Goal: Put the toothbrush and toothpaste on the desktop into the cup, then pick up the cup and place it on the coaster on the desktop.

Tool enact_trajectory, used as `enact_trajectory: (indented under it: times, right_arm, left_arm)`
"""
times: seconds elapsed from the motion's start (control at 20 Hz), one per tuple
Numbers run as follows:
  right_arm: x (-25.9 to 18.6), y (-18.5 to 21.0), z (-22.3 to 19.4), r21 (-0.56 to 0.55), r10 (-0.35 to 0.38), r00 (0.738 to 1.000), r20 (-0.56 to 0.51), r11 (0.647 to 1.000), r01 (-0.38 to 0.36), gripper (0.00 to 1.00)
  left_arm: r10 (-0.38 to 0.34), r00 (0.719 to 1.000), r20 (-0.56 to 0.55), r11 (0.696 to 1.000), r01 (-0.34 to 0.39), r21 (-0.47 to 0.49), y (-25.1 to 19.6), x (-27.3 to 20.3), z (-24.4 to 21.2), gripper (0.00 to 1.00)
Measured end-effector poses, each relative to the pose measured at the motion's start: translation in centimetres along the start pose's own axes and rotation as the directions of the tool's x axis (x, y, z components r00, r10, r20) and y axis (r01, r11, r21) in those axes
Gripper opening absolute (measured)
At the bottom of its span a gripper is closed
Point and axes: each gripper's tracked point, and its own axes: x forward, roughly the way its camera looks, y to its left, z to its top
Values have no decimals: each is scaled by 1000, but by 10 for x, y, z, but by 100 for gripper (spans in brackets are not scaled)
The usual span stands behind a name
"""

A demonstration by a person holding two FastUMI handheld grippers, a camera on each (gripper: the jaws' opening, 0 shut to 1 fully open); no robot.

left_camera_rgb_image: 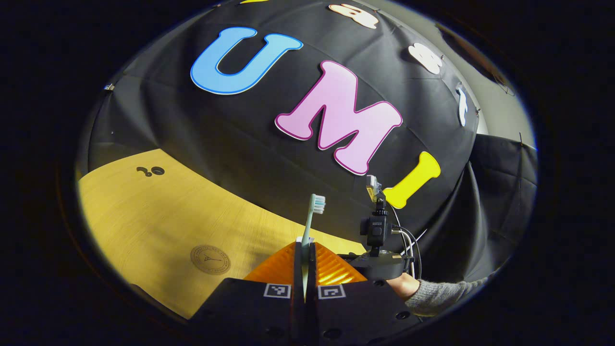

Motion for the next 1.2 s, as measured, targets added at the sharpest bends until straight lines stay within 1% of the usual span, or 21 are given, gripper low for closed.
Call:
enact_trajectory:
  times: [0.05, 0.1, 0.15, 0.2, 0.25, 0.3, 0.35, 0.4, 0.5, 0.6, 0.75, 0.85, 1.05, 1.2]
  right_arm:
    - [0, 0, 2, 10, 3, 1000, 3, 1000, -3, 35]
    - [1, 0, 4, 20, 10, 1000, 13, 1000, -10, 30]
    - [-4, 0, 9, 29, 11, 1000, 26, 1000, -11, 34]
    - [-8, -1, 15, 39, 10, 999, 48, 999, -12, 49]
    - [-14, 0, 25, 54, 19, 996, 82, 998, -24, 50]
    - [-21, 0, 38, 71, 28, 992, 123, 997, -37, 55]
    - [-31, -2, 49, 89, 29, 986, 163, 995, -44, 57]
    - [-42, -7, 59, 107, 19, 980, 198, 993, -41, 59]
    - [-68, -22, 71, 137, -14, 964, 266, 990, -23, 60]
    - [-97, -35, 76, 185, -51, 947, 317, 983, -9, 59]
    - [-136, -46, 62, 239, -88, 934, 346, 971, 3, 59]
    - [-151, -54, 48, 264, -104, 935, 339, 964, 11, 59]
    - [-163, -65, 20, 306, -125, 945, 303, 952, 27, 59]
    - [-162, -66, 4, 313, -125, 954, 271, 949, 35, 59]
  left_arm:
    - [-1, 1000, 1, 1000, 1, -5, 0, 4, -1, 6]
    - [-3, 1000, 4, 1000, 3, -8, -1, 7, 0, 6]
    - [-3, 1000, 6, 1000, 3, -10, -2, 12, -1, 6]
    - [-5, 1000, 11, 1000, 5, -12, -3, 17, 0, 6]
    - [-8, 1000, 20, 1000, 8, -15, -4, 21, 3, 6]
    - [-14, 999, 33, 1000, 15, -21, -6, 26, 5, 6]
    - [-15, 999, 50, 1000, 16, -26, -8, 31, 10, 6]
    - [-15, 997, 70, 999, 17, -31, -9, 38, 13, 6]
    - [0, 993, 115, 999, 4, -40, -5, 53, 20, 6]
    - [48, 987, 152, 997, -37, -72, 6, 71, 22, 6]
    - [129, 972, 195, 986, -104, -133, 25, 93, 17, 6]
    - [171, 964, 204, 976, -138, -166, 34, 107, 10, 6]
    - [205, 960, 191, 969, -171, -178, 39, 125, -11, 6]
    - [208, 961, 183, 972, -182, -148, 37, 127, -26, 6]
